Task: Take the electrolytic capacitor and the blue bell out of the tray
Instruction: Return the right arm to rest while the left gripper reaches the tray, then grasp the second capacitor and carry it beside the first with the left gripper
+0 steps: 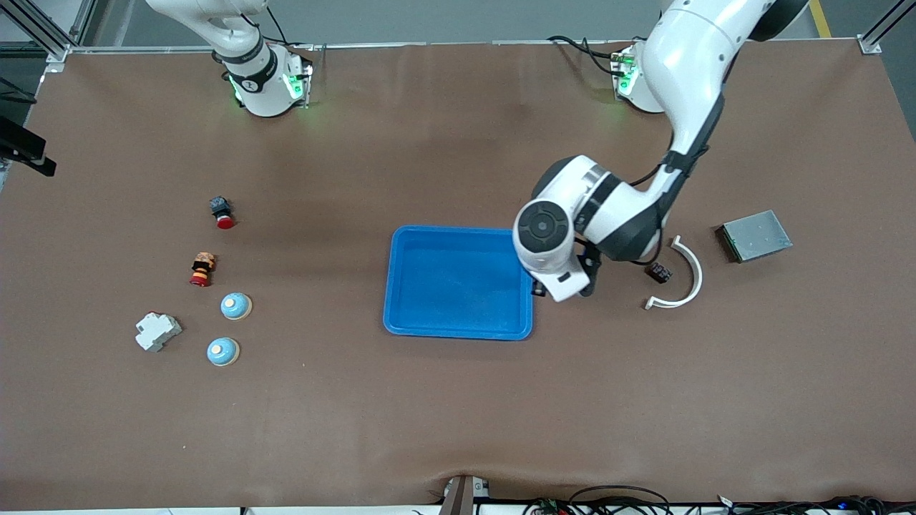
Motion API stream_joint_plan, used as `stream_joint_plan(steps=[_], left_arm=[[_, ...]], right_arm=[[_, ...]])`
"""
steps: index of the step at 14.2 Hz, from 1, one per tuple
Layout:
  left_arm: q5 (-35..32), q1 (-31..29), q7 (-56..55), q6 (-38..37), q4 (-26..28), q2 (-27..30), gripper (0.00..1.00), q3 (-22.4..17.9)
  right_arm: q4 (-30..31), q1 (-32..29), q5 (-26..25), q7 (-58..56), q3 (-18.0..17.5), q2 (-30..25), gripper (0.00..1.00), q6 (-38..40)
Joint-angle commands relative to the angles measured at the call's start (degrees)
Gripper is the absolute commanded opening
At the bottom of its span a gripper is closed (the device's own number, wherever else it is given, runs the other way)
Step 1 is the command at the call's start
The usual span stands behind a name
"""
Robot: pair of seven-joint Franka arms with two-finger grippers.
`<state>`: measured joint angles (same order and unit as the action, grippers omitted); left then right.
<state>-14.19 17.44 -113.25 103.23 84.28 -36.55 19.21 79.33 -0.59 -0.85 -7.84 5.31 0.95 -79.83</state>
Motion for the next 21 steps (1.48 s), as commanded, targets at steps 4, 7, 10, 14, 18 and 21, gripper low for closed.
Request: stream_joint_plan(steps=[4,7,10,14,18,21], left_arm=[[0.7,-6.1,6.3,1.4,14.7,4.9,0.00,1.7],[0.0,-7.0,6.3,4.6,19.6,5.0,0.00,1.7],[-2.9,-7.6,6.3,10.1,24.1,4.9,0.00,1.6],[-3.2,-8.6,6.3,11.9,24.4,3.8,0.00,1.6],[-4.5,-8.8,6.3,11.9,24.4,2.6,0.42,1.2],[-5.1,-9.4,6.3,11.9,24.1,2.6,1.00,1.2]], right_arm=[[3.8,-1.0,-0.4,0.5,-0.6,-3.0,1.00,-0.7],[5.1,-1.0,-0.4,0.5,-0.7,-2.9,1.00,-2.2],[6.8,-0.9,0.3,0.5,-0.7,-3.0,1.00,-4.2],[7.0,-1.6,1.8,0.5,-2.2,-3.1,1.00,-4.6],[7.1,-2.2,1.9,0.5,-2.4,-3.1,1.00,-4.5],[7.2,-2.8,1.9,0.5,-2.9,-3.1,1.00,-4.5]])
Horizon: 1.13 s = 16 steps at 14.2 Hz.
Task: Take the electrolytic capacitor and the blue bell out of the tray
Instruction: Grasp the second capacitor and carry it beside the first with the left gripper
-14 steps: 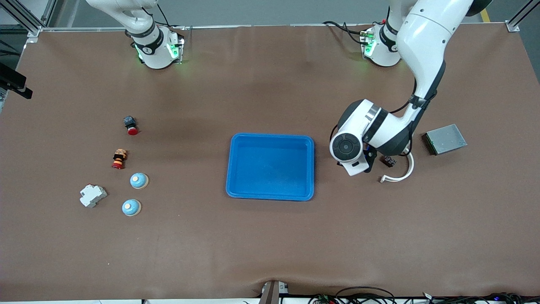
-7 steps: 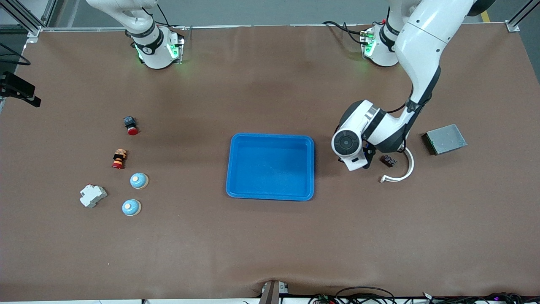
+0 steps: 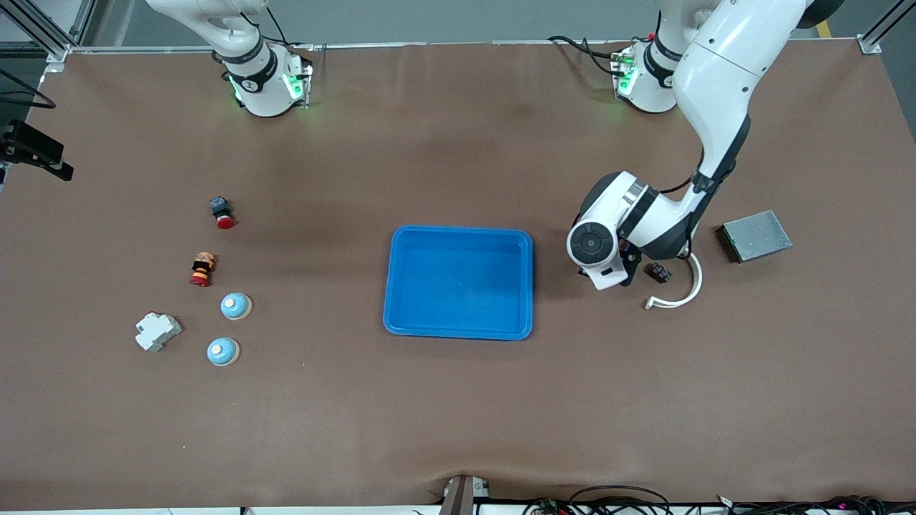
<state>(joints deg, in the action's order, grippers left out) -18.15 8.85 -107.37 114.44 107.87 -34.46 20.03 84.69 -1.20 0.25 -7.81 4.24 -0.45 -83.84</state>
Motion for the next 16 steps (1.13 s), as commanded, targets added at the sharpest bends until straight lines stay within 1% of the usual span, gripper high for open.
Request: stream_joint_plan(steps=[1,5,9,12,13,16], left_arm=[[-1.4,-0.8,0.7,0.7,0.5,0.8,1.00,0.4],[-1.3,-0.8,0.7,0.2,-1.9,1.1,1.00,0.4],[-1.3,-0.9,1.7,-0.7,-5.7,4.9,1.00,0.7],[-0.5,-1.3,10.9,-2.5,-9.0,7.6,1.00,0.5],[-0.5,-2.9,13.8,-3.2,-10.2,8.1,1.00,1.0],[-0.2,-3.8,22.4,-6.2,-13.4,12.5,1.00,1.0]], right_arm=[[2.2,-2.2,0.8,0.4,-1.9,-1.7,1.00,-0.7],[2.5,-2.1,0.8,0.4,-2.0,-1.8,1.00,-1.1],[2.9,-2.1,0.8,0.6,-2.4,-1.7,1.00,-1.9],[3.2,-2.1,0.9,1.0,-2.7,-1.8,1.00,-1.9],[3.2,-2.1,0.9,1.1,-2.8,-1.8,1.00,-1.9],[3.2,-2.3,2.0,1.1,-2.9,-1.8,1.00,-1.6]])
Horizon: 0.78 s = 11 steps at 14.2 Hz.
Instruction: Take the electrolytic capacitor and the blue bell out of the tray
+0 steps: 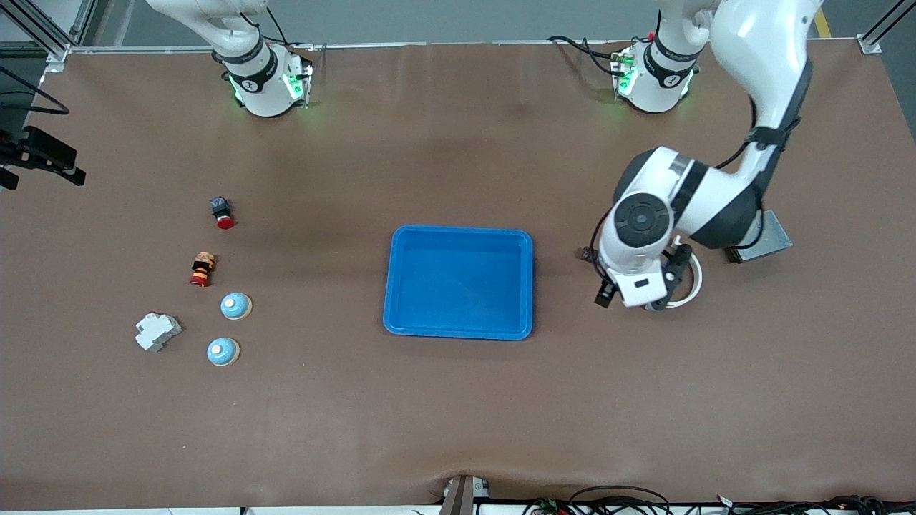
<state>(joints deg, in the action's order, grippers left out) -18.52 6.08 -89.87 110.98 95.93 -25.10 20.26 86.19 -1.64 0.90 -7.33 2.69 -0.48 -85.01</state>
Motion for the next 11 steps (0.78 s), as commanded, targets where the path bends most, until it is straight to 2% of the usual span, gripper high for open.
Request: stream_joint_plan(steps=[1,5,8,11], left_arm=[[0.8,-1.0,8.1,-5.1,-2.8,3.9,1.00,0.7],[5.2,-3.7,24.3,-19.1,-13.2,5.1,1.00,0.8],[7.5,-6.0,33.7,-20.2,-13.9,9.6,1.00,0.7],[7.5,-6.4,43.5,-20.4,-13.8,12.8,1.00,0.1]], right_arm=[[1.7,-2.0,1.4,0.7,-1.4,-1.8,1.00,-0.4],[2.1,-2.4,1.5,1.5,-1.0,-1.8,1.00,-0.6],[2.3,-2.8,1.5,2.1,-0.8,-2.0,1.00,-0.7],[3.0,-2.4,1.6,8.2,-0.9,-3.2,1.00,-0.5]])
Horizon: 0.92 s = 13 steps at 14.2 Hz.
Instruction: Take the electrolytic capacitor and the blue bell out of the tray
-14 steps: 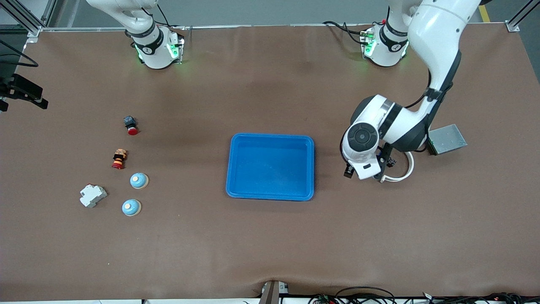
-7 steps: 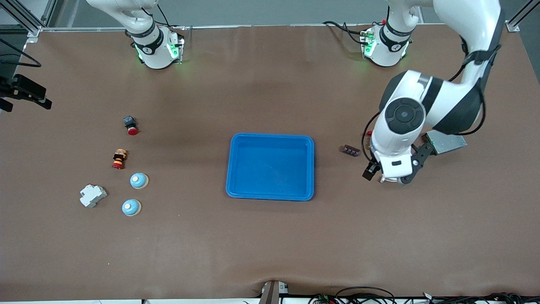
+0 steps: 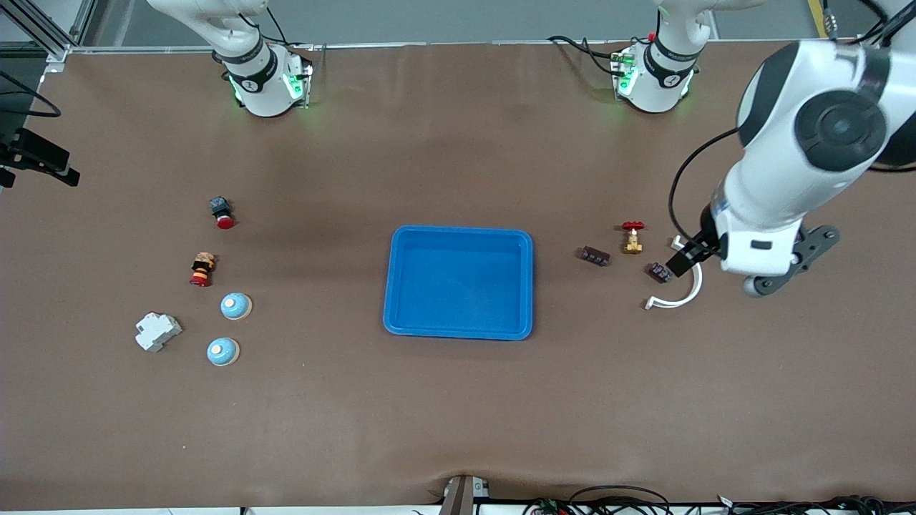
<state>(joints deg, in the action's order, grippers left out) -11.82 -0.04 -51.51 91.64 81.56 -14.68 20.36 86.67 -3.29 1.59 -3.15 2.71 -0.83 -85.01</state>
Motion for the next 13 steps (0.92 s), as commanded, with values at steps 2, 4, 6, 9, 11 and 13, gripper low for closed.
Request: stream_joint_plan(steps=[2,4,6,9,11,13], left_arm=[[1.1,-5.7,12.7,-1.0,0.7,4.1,1.00,1.5],[2.5,-7.5,22.7,-1.0,3.1,7.5,1.00,2.2],[4.3,-5.2,28.6,-1.0,8.1,13.9,1.00,-3.3],[9.1,-2.1,34.9,-3.6,10.5,17.6,1.00,-10.9],[9.0,-2.0,36.8,-4.6,10.9,19.1,1.00,-11.7],[8.8,-2.2,42.4,-5.2,11.2,20.5,1.00,-12.4]], right_arm=[[2.8,-0.8,1.0,4.1,-1.0,-3.0,1.00,-0.8],[2.9,-0.8,1.0,4.0,-1.0,-3.0,1.00,-0.8],[3.1,-0.7,1.0,4.0,-1.0,-3.0,1.00,-0.9],[3.4,-0.7,1.0,4.0,-1.1,-3.0,1.00,-1.2],[3.4,-0.7,1.0,4.0,-1.1,-3.0,1.00,-1.2],[3.4,-0.7,1.0,3.9,-1.1,-3.0,1.00,-1.2]])
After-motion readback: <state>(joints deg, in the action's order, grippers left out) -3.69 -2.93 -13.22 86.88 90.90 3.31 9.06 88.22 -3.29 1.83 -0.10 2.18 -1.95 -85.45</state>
